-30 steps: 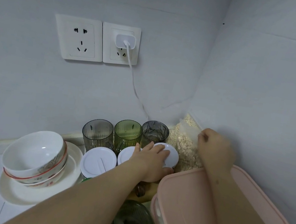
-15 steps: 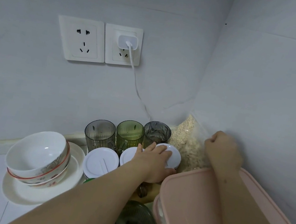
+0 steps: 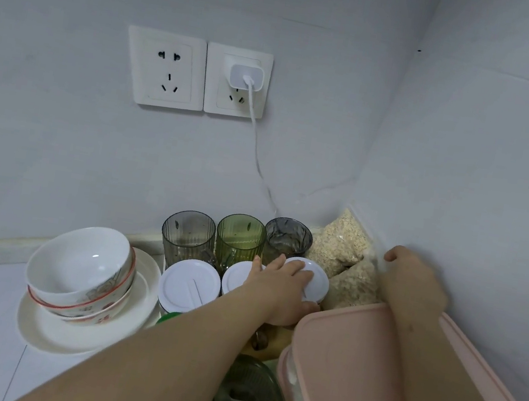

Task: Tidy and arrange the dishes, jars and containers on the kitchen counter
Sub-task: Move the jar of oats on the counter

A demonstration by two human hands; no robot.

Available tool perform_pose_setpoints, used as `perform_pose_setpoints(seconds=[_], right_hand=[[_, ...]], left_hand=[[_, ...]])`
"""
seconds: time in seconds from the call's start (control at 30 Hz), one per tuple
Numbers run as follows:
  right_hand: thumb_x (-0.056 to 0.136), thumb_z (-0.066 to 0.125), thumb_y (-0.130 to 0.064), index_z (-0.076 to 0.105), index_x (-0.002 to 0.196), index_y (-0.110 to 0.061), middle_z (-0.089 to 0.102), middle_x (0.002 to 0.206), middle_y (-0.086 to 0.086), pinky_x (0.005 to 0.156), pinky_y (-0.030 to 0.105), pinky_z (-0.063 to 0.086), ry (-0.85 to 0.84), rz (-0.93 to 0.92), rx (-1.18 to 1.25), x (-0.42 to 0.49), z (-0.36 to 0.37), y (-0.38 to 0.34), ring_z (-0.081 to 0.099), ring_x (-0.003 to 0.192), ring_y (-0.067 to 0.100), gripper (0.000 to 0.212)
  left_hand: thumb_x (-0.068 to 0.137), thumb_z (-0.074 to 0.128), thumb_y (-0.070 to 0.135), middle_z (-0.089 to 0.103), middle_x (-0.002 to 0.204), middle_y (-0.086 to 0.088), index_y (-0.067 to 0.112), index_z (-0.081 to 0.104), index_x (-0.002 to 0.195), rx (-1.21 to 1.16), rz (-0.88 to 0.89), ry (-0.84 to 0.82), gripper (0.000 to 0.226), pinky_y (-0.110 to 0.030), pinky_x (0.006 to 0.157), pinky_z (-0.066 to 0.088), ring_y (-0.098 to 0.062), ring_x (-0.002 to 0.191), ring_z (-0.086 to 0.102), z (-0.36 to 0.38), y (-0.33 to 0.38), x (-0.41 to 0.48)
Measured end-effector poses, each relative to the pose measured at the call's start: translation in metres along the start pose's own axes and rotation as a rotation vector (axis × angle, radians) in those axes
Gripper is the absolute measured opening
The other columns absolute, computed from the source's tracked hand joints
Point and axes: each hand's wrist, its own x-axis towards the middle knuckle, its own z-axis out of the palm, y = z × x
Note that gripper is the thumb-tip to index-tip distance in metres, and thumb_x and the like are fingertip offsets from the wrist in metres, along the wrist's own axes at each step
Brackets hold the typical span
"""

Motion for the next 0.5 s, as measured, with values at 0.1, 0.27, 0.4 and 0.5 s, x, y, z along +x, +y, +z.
perform_pose_setpoints(seconds=[0.1,0.27,0.4,0.5], right_hand=[[0.092,0.052,-0.032,0.053,0.119,-0.022,0.058,0.121,0.01,0.082,0.034,0.043,-0.016,-0.044,-0.03,-0.001,0.002,-0.001,0.056,0.11,0.03,0.029],[0.09,0.049,-0.022,0.055,0.119,-0.015,0.061,0.119,0.012,0.082,0.034,0.044,0.04,-0.097,0.067,-0.004,0.003,-0.004,0.055,0.11,0.032,0.03],[0.089,0.053,-0.021,0.058,0.117,-0.014,0.062,0.12,0.012,0.089,0.034,0.043,0.015,-0.137,0.156,-0.009,-0.005,-0.004,0.056,0.111,0.031,0.03],[0.087,0.056,-0.02,0.061,0.115,-0.015,0.063,0.118,0.01,0.089,0.034,0.042,0.046,-0.162,0.271,-0.018,-0.016,-0.016,0.056,0.109,0.031,0.028]], left_hand=[[0.096,0.033,0.051,0.002,0.159,0.003,0.023,0.013,0.15,-0.003,0.007,0.015,0.064,-0.056,0.114,-0.003,-0.024,0.147,-0.004,0.002,0.0,0.001],[0.097,0.031,0.051,0.001,0.159,0.004,0.024,0.012,0.15,-0.009,-0.002,0.004,0.063,-0.055,0.114,-0.004,-0.023,0.147,-0.005,0.005,-0.004,0.004],[0.095,0.046,0.036,0.023,0.154,0.0,0.018,0.029,0.145,-0.313,0.009,0.254,0.056,-0.041,0.116,0.011,-0.021,0.143,0.014,0.003,-0.005,-0.003],[0.094,0.051,0.014,0.053,0.13,-0.007,0.007,0.051,0.129,-0.735,0.059,0.519,0.036,-0.018,0.095,0.031,-0.019,0.122,0.045,-0.017,-0.001,-0.03]])
